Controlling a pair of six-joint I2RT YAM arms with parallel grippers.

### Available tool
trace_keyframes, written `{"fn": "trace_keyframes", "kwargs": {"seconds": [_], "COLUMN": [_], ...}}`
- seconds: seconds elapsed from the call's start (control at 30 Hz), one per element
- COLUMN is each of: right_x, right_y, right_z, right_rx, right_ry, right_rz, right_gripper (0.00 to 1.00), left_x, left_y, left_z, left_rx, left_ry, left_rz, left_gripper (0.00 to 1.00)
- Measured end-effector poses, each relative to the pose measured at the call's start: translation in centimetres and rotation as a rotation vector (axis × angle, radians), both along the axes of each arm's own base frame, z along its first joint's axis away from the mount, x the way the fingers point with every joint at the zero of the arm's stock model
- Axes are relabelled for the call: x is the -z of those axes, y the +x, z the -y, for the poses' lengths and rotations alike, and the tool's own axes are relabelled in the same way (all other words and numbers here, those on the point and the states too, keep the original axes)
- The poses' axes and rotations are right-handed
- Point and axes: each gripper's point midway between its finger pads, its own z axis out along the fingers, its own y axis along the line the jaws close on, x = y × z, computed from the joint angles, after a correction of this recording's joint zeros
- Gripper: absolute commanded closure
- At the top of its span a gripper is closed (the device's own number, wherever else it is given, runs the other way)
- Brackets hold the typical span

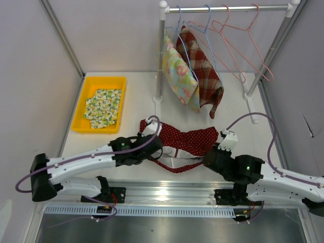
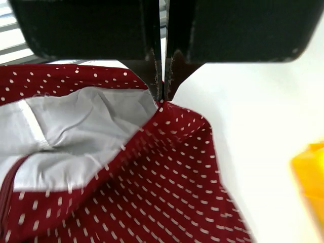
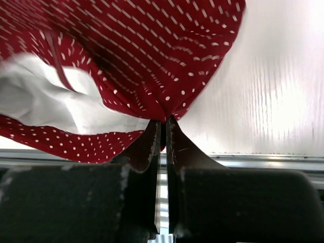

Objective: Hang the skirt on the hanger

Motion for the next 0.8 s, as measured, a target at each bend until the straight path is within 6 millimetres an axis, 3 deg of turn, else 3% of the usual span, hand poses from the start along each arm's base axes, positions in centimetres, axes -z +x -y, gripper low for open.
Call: {"fn": "trace_keyframes", "kwargs": {"seconds": [0.3,0.53,0.67,0.8], "right_x": [-12.1,-22.3,-25.6,-28.4], "right_y": [1.7,3.2,3.6,3.6], "right_z": [1.5,1.9,1.7,1.8], "right_rx": [-0.005,-0.018,-0.049,-0.08], "right_ry": [0.084,0.125,0.117,0.128], "right_rz": [0.206,0.386,0.456,0.506], "right_gripper": [1.0,1.0,1.0,1.0], "left_x": [-11.6,-23.0,-27.5,-30.6], "left_y": [1.4,2.4,2.1,1.4], "left_z": [-3.5,-4.8,-5.9,-6.6], "left_rx": [-0.126,-0.151,-0.13,-0.099], "left_ry": [-0.246,-0.453,-0.538,-0.6], "left_rz": [0.202,0.381,0.462,0.505], "left_gripper": [1.0,1.0,1.0,1.0]}}
